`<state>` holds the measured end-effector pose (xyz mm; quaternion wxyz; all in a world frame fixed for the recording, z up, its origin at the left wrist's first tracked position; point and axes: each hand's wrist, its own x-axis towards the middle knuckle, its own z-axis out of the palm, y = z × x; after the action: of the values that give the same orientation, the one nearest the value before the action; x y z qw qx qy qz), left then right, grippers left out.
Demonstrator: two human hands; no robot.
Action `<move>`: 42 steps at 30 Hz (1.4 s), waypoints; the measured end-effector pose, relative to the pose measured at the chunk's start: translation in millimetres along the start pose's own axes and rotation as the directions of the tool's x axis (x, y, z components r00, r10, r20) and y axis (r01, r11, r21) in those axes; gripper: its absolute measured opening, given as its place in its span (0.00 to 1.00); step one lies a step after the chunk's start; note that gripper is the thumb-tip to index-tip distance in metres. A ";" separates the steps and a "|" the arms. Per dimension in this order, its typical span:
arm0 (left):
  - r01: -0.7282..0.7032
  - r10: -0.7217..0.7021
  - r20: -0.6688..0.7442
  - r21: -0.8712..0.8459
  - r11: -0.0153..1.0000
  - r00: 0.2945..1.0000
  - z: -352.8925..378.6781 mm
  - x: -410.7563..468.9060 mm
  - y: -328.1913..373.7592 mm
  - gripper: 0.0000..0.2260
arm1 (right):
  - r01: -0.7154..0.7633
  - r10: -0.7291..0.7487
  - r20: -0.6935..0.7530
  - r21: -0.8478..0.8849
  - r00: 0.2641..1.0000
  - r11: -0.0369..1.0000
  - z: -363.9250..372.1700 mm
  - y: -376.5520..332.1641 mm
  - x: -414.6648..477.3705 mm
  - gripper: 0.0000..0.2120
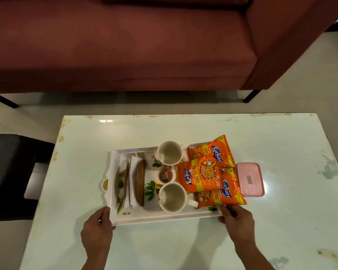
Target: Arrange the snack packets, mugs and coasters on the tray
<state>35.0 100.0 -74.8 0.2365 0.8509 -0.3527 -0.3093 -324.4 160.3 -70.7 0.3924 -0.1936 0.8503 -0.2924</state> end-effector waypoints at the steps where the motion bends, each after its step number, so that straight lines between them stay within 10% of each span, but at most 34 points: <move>1: -0.004 0.004 -0.003 0.005 1.000 1.000 0.0 1.8 0.3 0.07 | 0.009 -0.009 0.000 0.004 1.000 1.000 0.6 0.1 -0.2 0.04; 15: 0.000 -0.001 0.030 0.016 1.000 1.000 0.0 17.7 -7.8 0.08 | 0.015 -0.003 0.137 -0.093 0.991 0.996 -22.6 2.7 -11.5 0.02; 22: 0.014 -0.014 0.020 -0.011 1.000 1.000 5.4 24.2 -18.2 0.09 | 0.175 -0.273 -0.352 -0.286 0.895 0.942 -88.3 -5.8 -2.8 0.11; 42: 0.102 -0.084 0.149 -0.122 0.987 0.985 4.4 32.5 -14.6 0.11 | 0.083 -0.185 -0.226 -0.400 0.956 0.913 -66.9 -55.6 85.8 0.16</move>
<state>56.7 84.3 -98.6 0.2506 0.8249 -0.3077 -0.4026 -424.0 93.5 -47.4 0.2111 -0.2856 0.9195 -0.1682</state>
